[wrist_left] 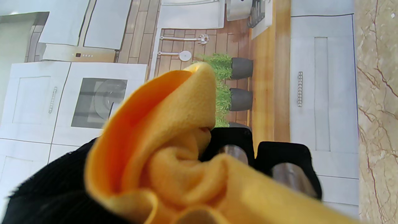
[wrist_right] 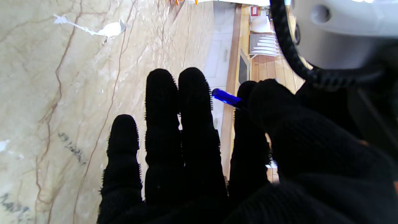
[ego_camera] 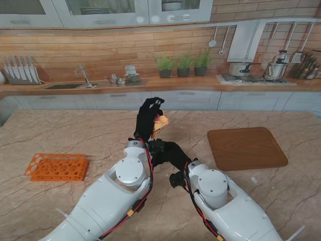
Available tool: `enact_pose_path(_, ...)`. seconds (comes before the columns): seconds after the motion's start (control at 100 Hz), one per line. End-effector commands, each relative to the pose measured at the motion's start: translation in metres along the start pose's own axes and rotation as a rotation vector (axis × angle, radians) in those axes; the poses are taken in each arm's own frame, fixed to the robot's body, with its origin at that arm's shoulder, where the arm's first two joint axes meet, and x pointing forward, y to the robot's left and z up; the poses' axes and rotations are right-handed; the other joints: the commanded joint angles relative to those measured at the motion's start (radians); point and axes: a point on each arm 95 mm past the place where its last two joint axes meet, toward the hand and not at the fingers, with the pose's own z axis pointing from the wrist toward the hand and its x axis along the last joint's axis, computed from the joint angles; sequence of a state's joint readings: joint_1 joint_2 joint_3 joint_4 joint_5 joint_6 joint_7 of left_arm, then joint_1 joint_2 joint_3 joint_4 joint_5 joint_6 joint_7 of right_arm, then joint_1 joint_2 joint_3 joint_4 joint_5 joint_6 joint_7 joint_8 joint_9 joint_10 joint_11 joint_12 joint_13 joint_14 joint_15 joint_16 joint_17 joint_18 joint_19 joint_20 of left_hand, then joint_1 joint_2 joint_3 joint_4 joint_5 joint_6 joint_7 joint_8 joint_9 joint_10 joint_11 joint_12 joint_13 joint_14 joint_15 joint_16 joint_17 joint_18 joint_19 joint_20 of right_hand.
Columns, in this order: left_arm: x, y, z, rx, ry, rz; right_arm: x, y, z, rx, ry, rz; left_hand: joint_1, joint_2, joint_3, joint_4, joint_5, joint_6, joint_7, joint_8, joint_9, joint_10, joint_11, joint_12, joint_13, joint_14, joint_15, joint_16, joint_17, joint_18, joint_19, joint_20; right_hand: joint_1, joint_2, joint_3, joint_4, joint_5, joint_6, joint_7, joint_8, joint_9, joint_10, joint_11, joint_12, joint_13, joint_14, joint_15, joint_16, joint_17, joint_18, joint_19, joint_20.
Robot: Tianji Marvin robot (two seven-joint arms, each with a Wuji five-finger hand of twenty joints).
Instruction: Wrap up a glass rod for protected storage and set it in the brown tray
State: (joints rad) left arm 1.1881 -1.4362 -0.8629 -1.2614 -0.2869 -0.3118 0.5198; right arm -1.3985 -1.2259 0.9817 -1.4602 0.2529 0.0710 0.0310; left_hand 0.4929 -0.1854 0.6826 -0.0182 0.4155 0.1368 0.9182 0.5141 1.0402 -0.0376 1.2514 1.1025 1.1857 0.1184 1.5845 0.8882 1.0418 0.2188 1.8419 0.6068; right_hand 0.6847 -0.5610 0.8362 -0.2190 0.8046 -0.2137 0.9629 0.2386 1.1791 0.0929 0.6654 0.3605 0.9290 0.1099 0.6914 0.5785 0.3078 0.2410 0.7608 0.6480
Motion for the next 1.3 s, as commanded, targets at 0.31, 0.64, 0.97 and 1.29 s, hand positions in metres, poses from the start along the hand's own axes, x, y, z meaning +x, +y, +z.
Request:
enact_pose_path(0.31, -0.009, -0.002, -0.007, -0.042, -0.024, 0.073, 0.008, 0.005, -0.003, -0.091, 0.056, -0.032, 0.011, -0.073, -0.032, -0.028, -0.027, -0.054, -0.052, 0.005, -0.157, 0.060, -0.211, -0.123, -0.236, 0.111, -0.243, -0.012, -0.299, 0.101, -0.076, 0.017, 0.042, 0.000, 0.029, -0.012, 0.053, -0.064, 0.052, 0.012, 0.054, 0.013, 0.040, -0.009, 0.037, -0.033, 0.074, 0.035, 0.007, 0.001, 0.101, -0.024)
enact_pose_path(0.64, -0.017, -0.009, -0.013, -0.101, -0.016, 0.173, 0.010, 0.012, -0.007, -0.137, 0.063, -0.061, -0.018, -0.184, -0.140, -0.035, -0.023, -0.069, -0.081, -0.007, -0.223, 0.052, -0.286, -0.148, -0.357, 0.102, -0.366, 0.027, -0.440, 0.113, -0.231, 0.090, 0.060, -0.001, 0.037, -0.009, 0.054, -0.028, 0.053, 0.025, 0.041, 0.040, 0.091, 0.009, 0.029, -0.017, 0.124, 0.053, 0.004, 0.004, 0.125, -0.043)
enact_pose_path(0.97, -0.023, -0.015, -0.017, -0.129, -0.027, 0.224, 0.013, 0.018, -0.008, -0.157, 0.067, -0.097, 0.034, -0.211, -0.070, -0.042, 0.074, -0.130, -0.095, 0.012, -0.271, 0.054, -0.341, -0.162, -0.459, 0.099, -0.484, 0.037, -0.565, 0.110, -0.345, 0.101, 0.079, 0.005, 0.045, -0.007, 0.054, 0.010, 0.052, 0.046, 0.018, 0.083, 0.180, 0.058, 0.021, 0.007, 0.198, 0.083, 0.006, 0.011, 0.148, -0.062)
enact_pose_path(1.29, -0.025, -0.020, -0.018, -0.133, -0.015, 0.244, 0.020, 0.022, -0.002, -0.194, 0.065, -0.090, 0.017, -0.207, -0.064, -0.050, 0.069, -0.117, -0.117, 0.019, -0.336, 0.065, -0.390, -0.174, -0.536, 0.095, -0.558, 0.039, -0.658, 0.102, -0.411, 0.109, 0.082, 0.004, 0.055, -0.006, 0.058, 0.028, 0.051, 0.052, 0.013, 0.095, 0.205, 0.076, 0.018, 0.015, 0.225, 0.094, 0.012, 0.017, 0.162, -0.064)
